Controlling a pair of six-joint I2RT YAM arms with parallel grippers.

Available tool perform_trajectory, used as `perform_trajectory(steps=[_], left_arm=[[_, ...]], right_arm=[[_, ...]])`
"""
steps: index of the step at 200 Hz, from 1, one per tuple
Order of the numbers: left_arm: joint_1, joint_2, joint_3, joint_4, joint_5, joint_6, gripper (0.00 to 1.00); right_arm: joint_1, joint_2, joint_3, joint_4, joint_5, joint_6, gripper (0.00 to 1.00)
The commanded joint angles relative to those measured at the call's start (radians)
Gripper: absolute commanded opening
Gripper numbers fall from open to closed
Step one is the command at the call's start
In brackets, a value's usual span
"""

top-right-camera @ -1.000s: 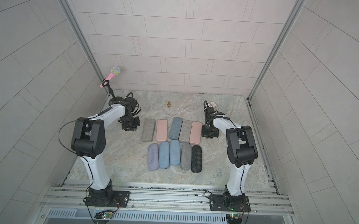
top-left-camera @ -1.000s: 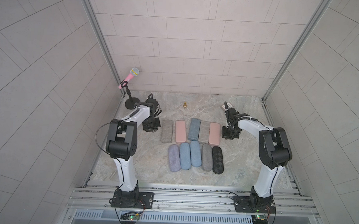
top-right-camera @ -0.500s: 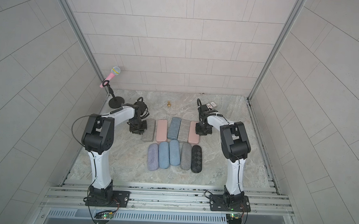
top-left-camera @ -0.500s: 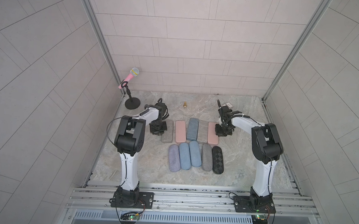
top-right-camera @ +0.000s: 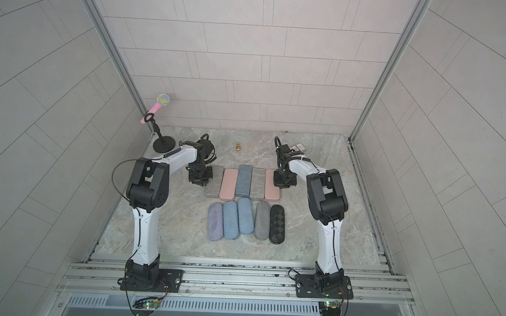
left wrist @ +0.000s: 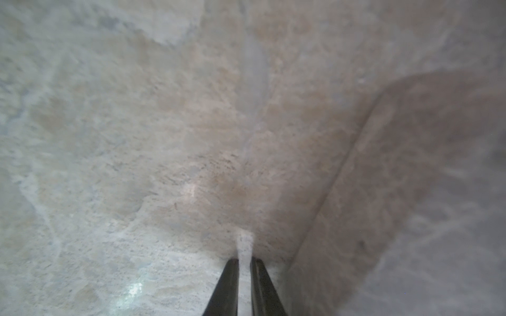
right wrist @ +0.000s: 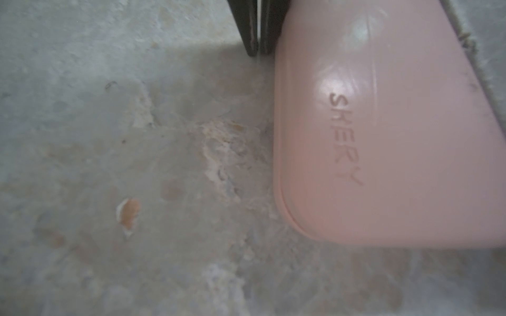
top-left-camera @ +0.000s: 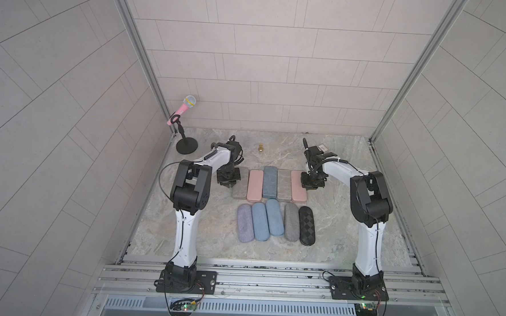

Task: Close the glasses case
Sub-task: Move the glasses case to the center of the board, then adjust the glasses case at the center of the board.

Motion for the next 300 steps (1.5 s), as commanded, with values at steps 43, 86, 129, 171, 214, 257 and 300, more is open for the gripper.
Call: perform_trajectory(steps=[43, 86, 129, 171, 214, 257, 300], left_arm=[[-0.006, -0.014, 0.010, 0.061, 0.037, -0.010, 0.17], [0.055, -0.122, 0.002, 0.006, -0.001, 0.021, 0.18], [0.035, -0.331, -0.247, 0.030, -0.008, -0.013, 0.18], [-0.105, -0.550, -0.604, 0.110, -0.054, -0.108, 0.18], [-0.212, -0.607, -0.810, 0.208, -0.051, -0.202, 0.18], [-0.231, -0.555, -0.801, 0.243, -0.059, -0.203, 0.18], [-0.246, -0.486, -0.751, 0.265, -0.042, -0.196, 0.18]], right_arm=[[-0.014, -0.078, -0.061, 0.003, 0.118, 0.049, 0.09], [-0.021, -0.238, -0.183, -0.018, 0.243, 0.091, 0.10], [0.003, -0.453, -0.404, -0.033, 0.250, 0.161, 0.11], [0.084, -0.648, -0.657, -0.013, 0.228, 0.247, 0.12], [0.169, -0.685, -0.767, 0.020, 0.189, 0.295, 0.13], [0.207, -0.659, -0.795, 0.098, 0.138, 0.305, 0.14], [0.241, -0.609, -0.752, 0.121, 0.107, 0.294, 0.14]])
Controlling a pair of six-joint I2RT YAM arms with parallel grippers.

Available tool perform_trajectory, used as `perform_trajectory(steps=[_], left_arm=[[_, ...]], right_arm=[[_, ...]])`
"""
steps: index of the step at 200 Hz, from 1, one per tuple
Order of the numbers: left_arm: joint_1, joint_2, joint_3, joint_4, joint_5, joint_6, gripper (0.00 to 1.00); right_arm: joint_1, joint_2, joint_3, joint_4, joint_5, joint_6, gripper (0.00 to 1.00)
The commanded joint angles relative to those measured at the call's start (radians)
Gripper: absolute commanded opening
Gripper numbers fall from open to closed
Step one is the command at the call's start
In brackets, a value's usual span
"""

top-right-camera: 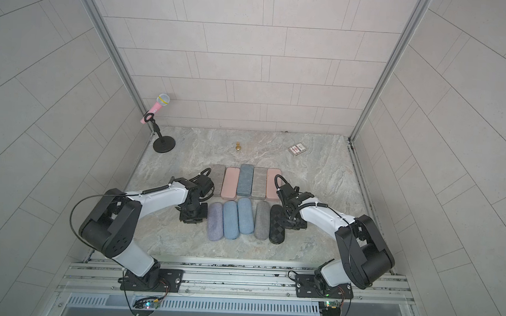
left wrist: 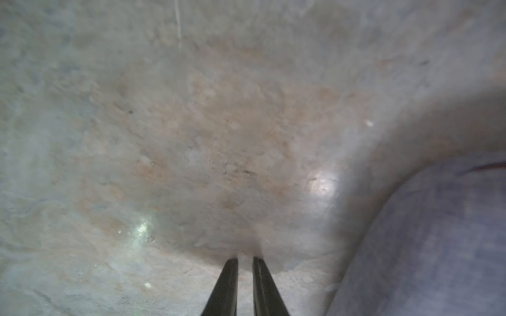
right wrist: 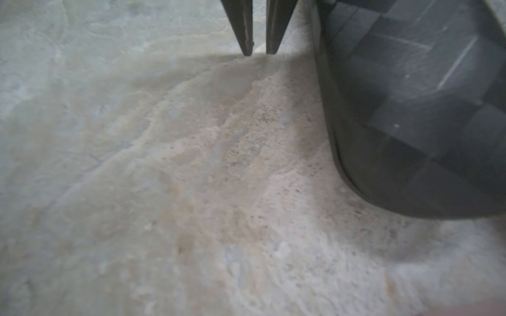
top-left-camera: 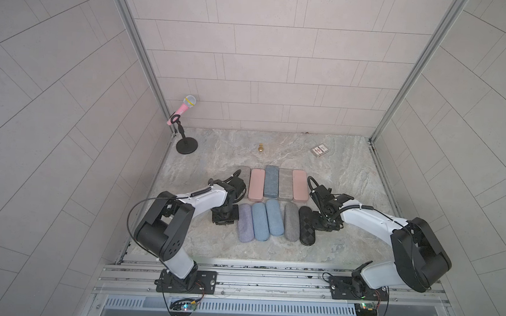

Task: Close the glasses case
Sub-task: Adjust the glasses case at the center of the board.

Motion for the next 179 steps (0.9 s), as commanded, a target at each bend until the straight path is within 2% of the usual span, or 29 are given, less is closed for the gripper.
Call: perform_trajectory(steps=[1, 64, 128, 179], left_arm=[[-0.014, 0.057, 0.012, 0.079, -0.007, -0.018, 0.18], [-0.029, 0.096, 0.076, 0.076, -0.002, -0.010, 0.18], [-0.029, 0.126, 0.159, 0.026, -0.034, 0.022, 0.18], [-0.026, 0.077, 0.187, -0.040, -0.099, 0.034, 0.18]], right_arm=[[0.029, 0.028, 0.034, 0.017, -0.017, 0.012, 0.14], [0.118, 0.113, 0.101, 0.022, -0.007, 0.040, 0.14], [0.126, 0.117, 0.123, -0.014, 0.053, 0.045, 0.14], [0.125, 0.037, 0.141, -0.114, 0.223, 0.063, 0.17]])
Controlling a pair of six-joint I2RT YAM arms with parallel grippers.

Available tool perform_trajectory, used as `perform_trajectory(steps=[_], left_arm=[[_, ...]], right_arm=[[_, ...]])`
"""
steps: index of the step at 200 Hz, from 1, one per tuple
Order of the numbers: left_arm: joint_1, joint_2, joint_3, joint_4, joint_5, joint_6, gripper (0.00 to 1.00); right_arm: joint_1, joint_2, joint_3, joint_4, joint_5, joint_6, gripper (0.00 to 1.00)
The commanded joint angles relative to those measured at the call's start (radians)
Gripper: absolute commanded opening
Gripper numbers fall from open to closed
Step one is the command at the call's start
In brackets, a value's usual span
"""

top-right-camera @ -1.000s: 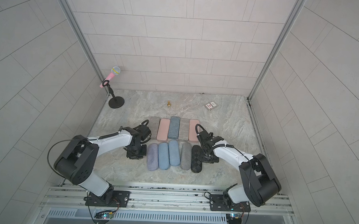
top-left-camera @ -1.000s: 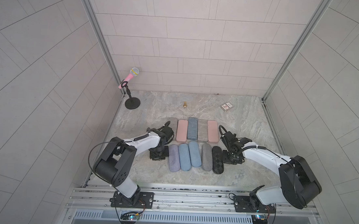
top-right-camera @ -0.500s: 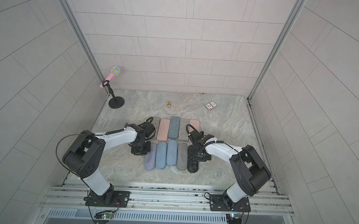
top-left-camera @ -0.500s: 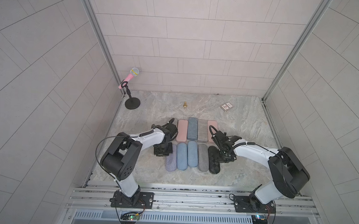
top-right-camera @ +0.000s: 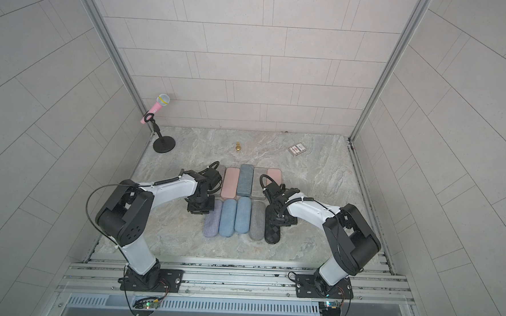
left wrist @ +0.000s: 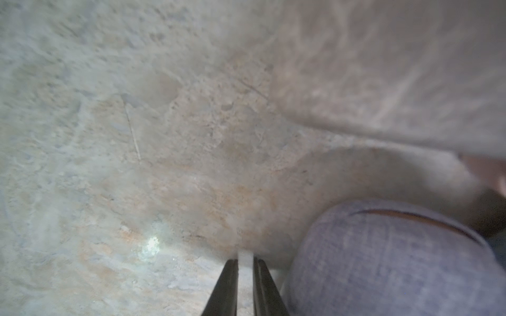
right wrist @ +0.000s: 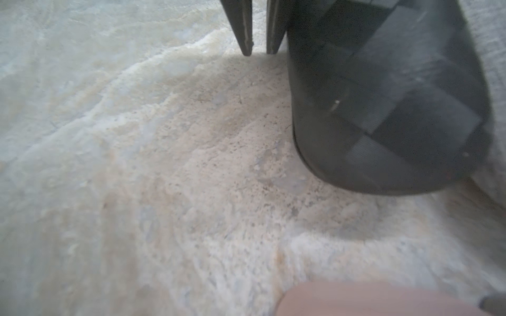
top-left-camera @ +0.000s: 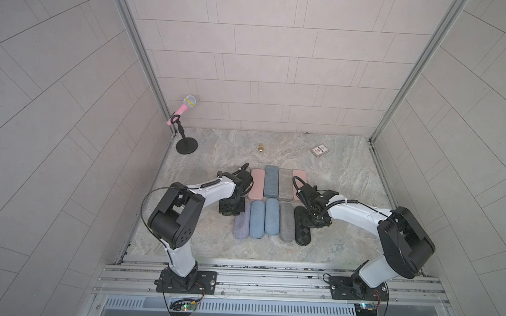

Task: Close the glasses case
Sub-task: Adjust the glasses case at the center of the board, then reset both arms

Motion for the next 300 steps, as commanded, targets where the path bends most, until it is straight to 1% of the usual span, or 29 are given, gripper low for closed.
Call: perform_trajectory(steps=[1, 10, 16, 20, 26, 34, 45, 50, 55, 58, 65, 70, 91, 114, 137, 157, 169, 178, 203, 216, 230, 242, 287, 300], left_arm=[[-0.003, -0.038, 0.034, -0.023, -0.046, 0.007, 0.18], [0.000, -0.059, 0.037, -0.041, -0.064, 0.010, 0.19], [0.001, -0.076, 0.041, -0.053, -0.078, 0.013, 0.22], [0.003, -0.087, 0.045, -0.062, -0.090, 0.015, 0.26], [0.004, -0.105, 0.050, -0.078, -0.109, 0.018, 0.38], [0.007, -0.130, 0.059, -0.096, -0.142, 0.020, 0.56], [0.012, -0.166, 0.074, -0.121, -0.189, 0.025, 0.79], [0.015, -0.180, 0.083, -0.138, -0.215, 0.023, 0.87], [0.018, -0.193, 0.091, -0.149, -0.236, 0.024, 0.92], [0.019, -0.199, 0.096, -0.156, -0.250, 0.026, 0.94], [0.023, -0.216, 0.108, -0.171, -0.275, 0.032, 0.98], [0.027, -0.227, 0.114, -0.178, -0.290, 0.037, 1.00], [0.053, -0.270, 0.131, -0.188, -0.316, 0.058, 1.00], [0.092, -0.326, 0.126, -0.158, -0.343, 0.075, 1.00], [0.135, -0.374, 0.108, -0.107, -0.404, 0.100, 1.00], [0.189, -0.408, 0.073, -0.047, -0.441, 0.128, 1.00], [0.229, -0.423, 0.043, -0.002, -0.443, 0.147, 1.00], [0.256, -0.434, 0.008, 0.049, -0.441, 0.176, 1.00], [0.300, -0.458, -0.077, 0.177, -0.499, 0.237, 1.00], [0.313, -0.471, -0.126, 0.274, -0.513, 0.282, 1.00], [0.330, -0.483, -0.170, 0.357, -0.531, 0.300, 1.00], [0.339, -0.485, -0.210, 0.447, -0.532, 0.324, 1.00], [0.360, -0.438, -0.350, 0.739, -0.561, 0.398, 1.00], [0.376, -0.419, -0.381, 0.817, -0.542, 0.406, 1.00]], right_arm=[[0.007, -0.069, 0.021, -0.079, 0.131, 0.029, 0.18], [0.005, -0.104, 0.023, -0.098, 0.173, 0.035, 0.19], [0.003, -0.128, 0.020, -0.110, 0.199, 0.037, 0.22], [0.000, -0.150, 0.018, -0.113, 0.216, 0.037, 0.26], [-0.005, -0.182, 0.015, -0.117, 0.239, 0.037, 0.34], [-0.015, -0.228, 0.008, -0.118, 0.270, 0.035, 0.49], [-0.034, -0.288, 0.000, -0.117, 0.315, 0.027, 0.74], [-0.044, -0.316, -0.004, -0.115, 0.334, 0.018, 0.85], [-0.057, -0.342, -0.008, -0.111, 0.343, 0.007, 0.97], [-0.067, -0.356, -0.009, -0.111, 0.349, -0.003, 1.00], [-0.091, -0.388, -0.009, -0.111, 0.355, -0.020, 1.00], [-0.108, -0.408, -0.008, -0.111, 0.360, -0.033, 1.00], [-0.180, -0.484, -0.008, -0.111, 0.378, -0.084, 1.00], [-0.240, -0.553, -0.018, -0.090, 0.396, -0.148, 1.00], [-0.278, -0.611, -0.056, -0.030, 0.402, -0.211, 1.00], [-0.306, -0.666, -0.112, 0.038, 0.380, -0.230, 1.00], [-0.308, -0.697, -0.149, 0.085, 0.380, -0.241, 1.00], [-0.310, -0.717, -0.173, 0.117, 0.387, -0.248, 1.00], [-0.311, -0.750, -0.224, 0.198, 0.415, -0.280, 1.00], [-0.311, -0.751, -0.247, 0.234, 0.434, -0.296, 1.00], [-0.312, -0.744, -0.256, 0.275, 0.452, -0.311, 1.00], [-0.314, -0.730, -0.297, 0.306, 0.471, -0.322, 1.00], [-0.367, -0.673, -0.324, 0.398, 0.505, -0.343, 1.00], [-0.388, -0.667, -0.347, 0.445, 0.503, -0.353, 1.00]])
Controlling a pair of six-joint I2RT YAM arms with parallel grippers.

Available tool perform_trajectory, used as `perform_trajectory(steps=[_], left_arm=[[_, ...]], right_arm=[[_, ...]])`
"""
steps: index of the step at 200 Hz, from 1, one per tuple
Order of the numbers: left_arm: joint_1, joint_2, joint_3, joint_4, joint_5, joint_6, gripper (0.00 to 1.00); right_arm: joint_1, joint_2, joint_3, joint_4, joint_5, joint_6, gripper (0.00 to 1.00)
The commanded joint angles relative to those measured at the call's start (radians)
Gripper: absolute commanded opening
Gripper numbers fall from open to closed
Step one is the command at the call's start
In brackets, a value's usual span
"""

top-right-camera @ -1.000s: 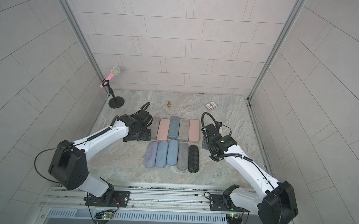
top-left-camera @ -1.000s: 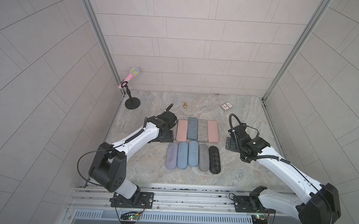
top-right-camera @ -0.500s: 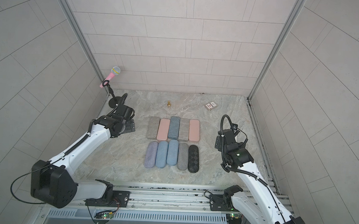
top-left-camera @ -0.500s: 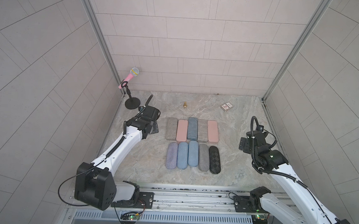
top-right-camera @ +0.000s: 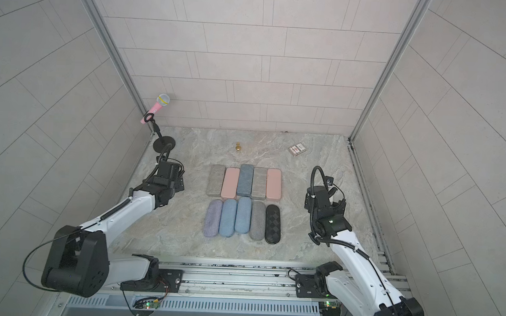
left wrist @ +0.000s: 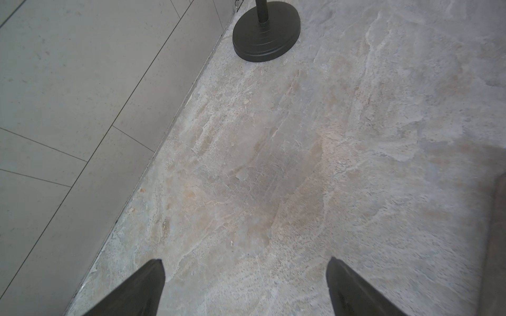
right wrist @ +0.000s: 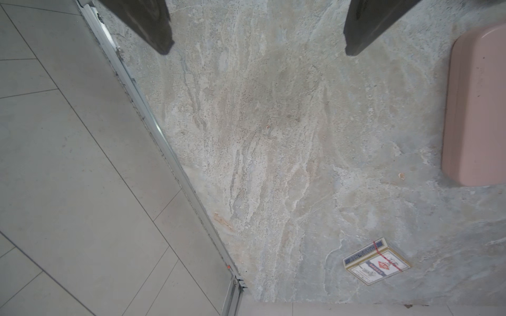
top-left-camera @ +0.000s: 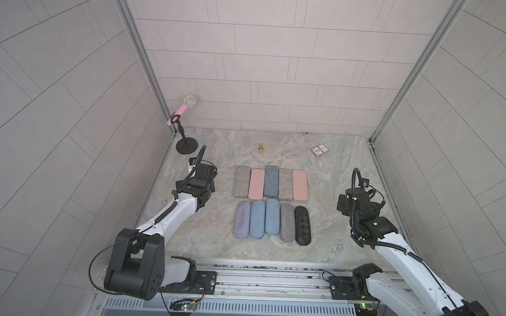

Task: Close the glasses case
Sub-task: Reset both arms

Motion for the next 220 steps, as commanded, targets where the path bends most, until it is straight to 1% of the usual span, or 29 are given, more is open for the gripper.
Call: perform_trajectory(steps=[1, 33, 55, 78, 89, 103, 118, 126, 134, 138, 152, 158, 169, 182, 191, 200, 220], left_arm=[[0.025, 0.027, -0.052, 0.225, -0.024, 0.053, 1.00], [0.037, 0.086, -0.144, 0.476, 0.029, 0.083, 1.00], [0.037, 0.125, -0.185, 0.611, 0.016, 0.103, 1.00], [0.037, 0.151, -0.174, 0.636, 0.028, 0.173, 1.00], [0.041, 0.165, -0.159, 0.634, 0.009, 0.187, 1.00], [0.051, 0.182, -0.153, 0.657, 0.031, 0.206, 1.00], [0.055, 0.196, -0.166, 0.729, 0.050, 0.233, 1.00], [0.064, 0.207, -0.186, 0.780, 0.069, 0.217, 1.00], [0.075, 0.234, -0.216, 0.867, 0.096, 0.211, 1.00], [0.076, 0.243, -0.232, 0.921, 0.096, 0.230, 1.00], [0.078, 0.212, -0.257, 0.900, 0.124, 0.212, 1.00], [0.081, 0.213, -0.270, 0.920, 0.127, 0.209, 1.00], [0.084, 0.240, -0.301, 1.011, 0.141, 0.208, 1.00], [0.084, 0.285, -0.341, 1.152, 0.171, 0.245, 1.00], [0.084, 0.266, -0.349, 1.129, 0.188, 0.242, 1.00], [0.086, 0.255, -0.350, 1.113, 0.179, 0.233, 1.00], [0.085, 0.277, -0.360, 1.170, 0.177, 0.244, 1.00]], right_arm=[[-0.033, 0.005, -0.031, 0.099, 0.042, -0.035, 1.00], [-0.063, 0.024, -0.088, 0.226, 0.037, -0.058, 1.00], [-0.080, 0.049, -0.107, 0.290, 0.039, -0.071, 1.00], [-0.098, 0.097, -0.110, 0.338, 0.039, -0.094, 1.00], [-0.106, 0.121, -0.107, 0.350, 0.039, -0.098, 1.00], [-0.110, 0.138, -0.111, 0.369, 0.039, -0.101, 1.00], [-0.113, 0.144, -0.134, 0.429, 0.044, -0.119, 1.00], [-0.115, 0.144, -0.156, 0.483, 0.040, -0.134, 1.00], [-0.120, 0.145, -0.173, 0.526, 0.031, -0.147, 1.00], [-0.123, 0.145, -0.177, 0.539, 0.027, -0.153, 1.00], [-0.135, 0.155, -0.185, 0.573, 0.010, -0.171, 1.00], [-0.140, 0.162, -0.185, 0.581, 0.000, -0.173, 1.00], [-0.155, 0.183, -0.183, 0.597, -0.027, -0.175, 1.00], [-0.159, 0.211, -0.179, 0.628, -0.051, -0.182, 1.00], [-0.159, 0.235, -0.178, 0.659, -0.074, -0.194, 1.00], [-0.160, 0.259, -0.178, 0.694, -0.094, -0.213, 1.00], [-0.160, 0.320, -0.185, 0.776, -0.117, -0.240, 1.00]])
